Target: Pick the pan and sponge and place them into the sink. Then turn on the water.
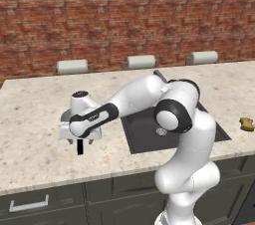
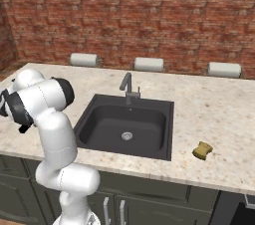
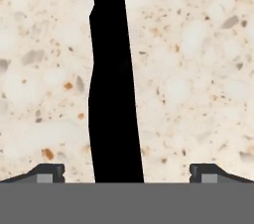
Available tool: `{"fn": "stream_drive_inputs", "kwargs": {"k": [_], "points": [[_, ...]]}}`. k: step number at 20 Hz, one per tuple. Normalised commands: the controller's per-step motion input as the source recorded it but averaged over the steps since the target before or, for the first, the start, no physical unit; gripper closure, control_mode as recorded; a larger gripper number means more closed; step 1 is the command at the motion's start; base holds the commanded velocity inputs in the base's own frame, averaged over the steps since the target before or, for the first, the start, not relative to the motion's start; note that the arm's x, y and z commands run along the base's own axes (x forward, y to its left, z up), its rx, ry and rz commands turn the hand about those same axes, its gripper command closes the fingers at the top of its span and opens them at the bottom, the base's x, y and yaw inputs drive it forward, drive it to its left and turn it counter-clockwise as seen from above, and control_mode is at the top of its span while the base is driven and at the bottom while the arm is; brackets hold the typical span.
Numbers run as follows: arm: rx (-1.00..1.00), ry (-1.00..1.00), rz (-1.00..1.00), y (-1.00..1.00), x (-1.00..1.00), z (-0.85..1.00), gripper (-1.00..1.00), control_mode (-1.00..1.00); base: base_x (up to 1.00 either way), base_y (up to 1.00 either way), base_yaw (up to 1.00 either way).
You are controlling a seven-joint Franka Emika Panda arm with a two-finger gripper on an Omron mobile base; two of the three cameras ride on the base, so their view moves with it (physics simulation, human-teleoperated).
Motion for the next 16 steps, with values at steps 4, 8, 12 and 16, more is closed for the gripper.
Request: {"fn": "stream_drive_inputs", "kwargs": {"k": [4,8,12,16], "points": [[0.0,0.0,0.0,0.13,0.16,-0.11,-1.0,-1.0,0.0,0.0,0.0],[0.0,0.0,0.0,0.01,0.07,-0.06,1.0,-1.0,0.0,0.0,0.0],[0.0,0.04,0.0,0.0,0.01,-0.01,1.0,-1.0,0.0,0.0,0.0],[0.0,0.0,0.0,-0.03,0.0,-0.03,1.0,-1.0,0.0,0.0,0.0]]}}
